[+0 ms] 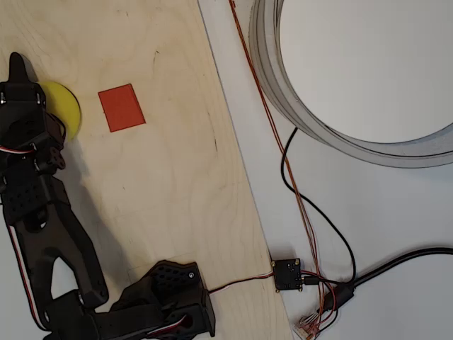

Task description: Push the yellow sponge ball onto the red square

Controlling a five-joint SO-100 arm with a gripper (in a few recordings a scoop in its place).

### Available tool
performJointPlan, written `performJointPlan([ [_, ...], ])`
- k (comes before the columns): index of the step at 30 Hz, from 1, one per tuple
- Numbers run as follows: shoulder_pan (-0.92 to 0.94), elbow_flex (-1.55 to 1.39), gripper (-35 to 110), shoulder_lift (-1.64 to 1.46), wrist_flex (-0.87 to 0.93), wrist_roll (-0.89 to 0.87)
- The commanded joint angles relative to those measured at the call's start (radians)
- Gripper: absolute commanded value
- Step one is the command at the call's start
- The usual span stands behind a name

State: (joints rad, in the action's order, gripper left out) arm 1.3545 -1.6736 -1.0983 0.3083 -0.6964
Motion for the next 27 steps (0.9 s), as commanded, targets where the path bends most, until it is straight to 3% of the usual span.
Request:
performJointPlan([
  [1, 0.029, -0.037, 18, -0.017, -0.026, 0.014],
  [27, 0.190, -0.109, 17, -0.149, -0.031, 0.293],
])
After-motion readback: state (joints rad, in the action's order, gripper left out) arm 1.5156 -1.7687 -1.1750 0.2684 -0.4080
